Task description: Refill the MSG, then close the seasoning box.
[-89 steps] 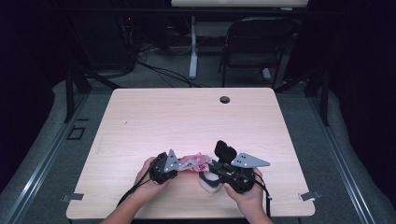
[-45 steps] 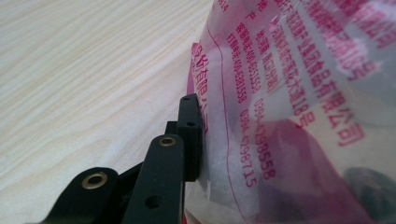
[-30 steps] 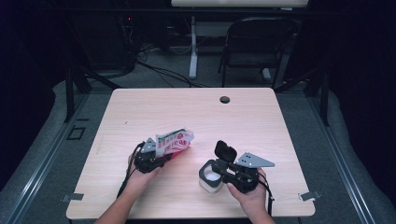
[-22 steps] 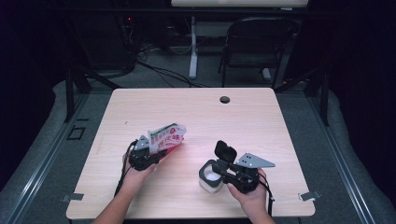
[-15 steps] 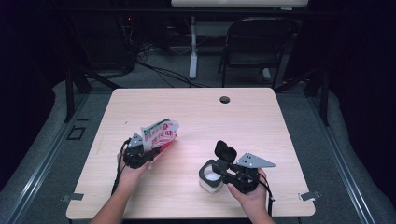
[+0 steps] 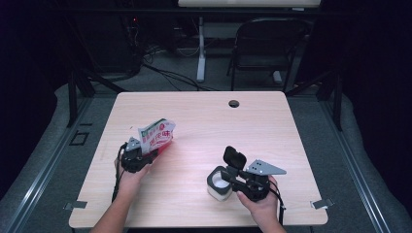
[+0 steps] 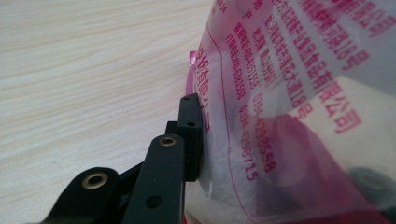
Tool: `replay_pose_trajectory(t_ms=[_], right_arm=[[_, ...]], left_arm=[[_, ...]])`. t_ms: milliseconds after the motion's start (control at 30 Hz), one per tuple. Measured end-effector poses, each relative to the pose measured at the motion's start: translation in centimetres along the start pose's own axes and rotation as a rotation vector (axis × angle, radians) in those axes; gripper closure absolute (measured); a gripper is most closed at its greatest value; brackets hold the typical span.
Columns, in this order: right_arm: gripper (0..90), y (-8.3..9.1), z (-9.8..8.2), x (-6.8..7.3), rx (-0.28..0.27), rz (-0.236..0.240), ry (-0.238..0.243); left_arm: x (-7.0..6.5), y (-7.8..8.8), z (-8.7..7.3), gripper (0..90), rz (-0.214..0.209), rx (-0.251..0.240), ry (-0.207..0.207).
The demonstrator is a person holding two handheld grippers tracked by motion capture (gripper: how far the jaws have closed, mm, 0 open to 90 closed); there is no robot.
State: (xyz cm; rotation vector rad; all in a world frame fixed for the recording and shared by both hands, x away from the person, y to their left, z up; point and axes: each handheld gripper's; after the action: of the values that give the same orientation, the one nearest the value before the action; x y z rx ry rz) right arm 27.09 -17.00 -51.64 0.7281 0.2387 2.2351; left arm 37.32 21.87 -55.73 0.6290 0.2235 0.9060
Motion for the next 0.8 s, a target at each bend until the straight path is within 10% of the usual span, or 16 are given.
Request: replay_pose_trajectory(t_ms=[800], right_arm=[[66.7,0.15,-0.05,-0.13,0.004,-0.006,0.007]], left_arm=[[0.86,-0.17,-0.48,77.0,0.098,0.030,0.042]])
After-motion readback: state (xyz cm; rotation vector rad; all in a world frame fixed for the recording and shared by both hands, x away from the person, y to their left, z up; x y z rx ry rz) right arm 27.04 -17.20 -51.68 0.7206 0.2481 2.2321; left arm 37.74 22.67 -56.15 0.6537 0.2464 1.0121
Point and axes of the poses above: each handheld gripper's, and its own axes: y roughly backward along the jaws, z roughly out of its top, x roughly to its left, and after that the axes turned 13 degrees about -y, right-handed
